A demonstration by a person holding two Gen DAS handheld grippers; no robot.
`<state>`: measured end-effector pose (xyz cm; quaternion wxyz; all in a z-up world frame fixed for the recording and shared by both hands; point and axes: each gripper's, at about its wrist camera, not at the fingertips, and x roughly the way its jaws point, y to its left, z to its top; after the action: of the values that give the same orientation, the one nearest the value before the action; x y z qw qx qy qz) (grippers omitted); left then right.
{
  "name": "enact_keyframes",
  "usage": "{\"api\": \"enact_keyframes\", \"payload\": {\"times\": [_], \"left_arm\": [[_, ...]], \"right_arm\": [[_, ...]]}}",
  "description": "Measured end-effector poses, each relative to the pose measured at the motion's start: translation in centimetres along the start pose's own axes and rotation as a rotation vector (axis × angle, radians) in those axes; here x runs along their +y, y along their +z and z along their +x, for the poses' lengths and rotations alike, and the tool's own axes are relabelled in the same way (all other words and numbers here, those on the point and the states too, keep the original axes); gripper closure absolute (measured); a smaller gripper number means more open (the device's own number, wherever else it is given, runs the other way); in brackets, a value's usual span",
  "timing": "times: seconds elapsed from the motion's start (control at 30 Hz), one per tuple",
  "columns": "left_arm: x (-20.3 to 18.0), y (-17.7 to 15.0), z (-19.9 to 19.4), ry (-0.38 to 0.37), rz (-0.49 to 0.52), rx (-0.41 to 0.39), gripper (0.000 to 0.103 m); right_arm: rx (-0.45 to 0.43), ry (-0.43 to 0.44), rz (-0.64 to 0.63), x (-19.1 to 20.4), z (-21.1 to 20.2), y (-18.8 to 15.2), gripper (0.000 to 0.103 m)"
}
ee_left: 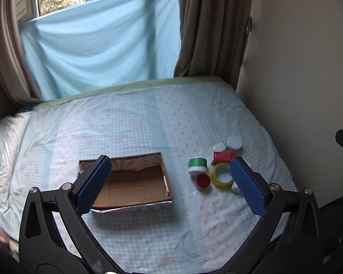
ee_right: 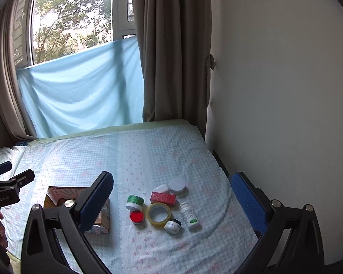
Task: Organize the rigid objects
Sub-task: 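Grasp the green-labelled jar with the left tool while the right tool grasps the white pill bottle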
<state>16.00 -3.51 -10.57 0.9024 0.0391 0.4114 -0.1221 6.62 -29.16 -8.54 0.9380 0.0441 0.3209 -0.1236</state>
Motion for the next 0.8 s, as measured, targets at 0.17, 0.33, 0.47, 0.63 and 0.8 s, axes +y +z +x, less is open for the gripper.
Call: {"api": "enact_keyframes", "payload": {"times": [0.17, 0.33, 0.47, 0.63, 0.8], "left_arm": [[-2.8, 0.5, 8.8, -0.037, 0.010, 0.147, 0.001], [-5.7, 0.6, 18.7, -0.040, 0.047, 0.296, 0.001], [-7.6, -0.4, 26.5, -0.037, 0.073, 0.423, 0.001], [-8.3, -2.2, 34.8, -0.022, 0.058, 0.561, 0.001], [-8.3, -3.6, 40.4, -0.020, 0.065, 0.661, 0.001]], "right_arm": [[0.148, -0.019, -0.019, -2.9, 6.7, -1.7, 0.000], [0.317, -0.018, -0.026, -5.2, 15.2, -3.5, 0.000], [0.443, -0.006, -0.023, -6.1, 22.0, -5.1, 0.000], [0.592, 0.039, -0.079, -5.6, 29.8, -8.1, 0.000], [0.759, 0.069, -0.164, -4.2, 36.2, -12.0, 0.019]]}}
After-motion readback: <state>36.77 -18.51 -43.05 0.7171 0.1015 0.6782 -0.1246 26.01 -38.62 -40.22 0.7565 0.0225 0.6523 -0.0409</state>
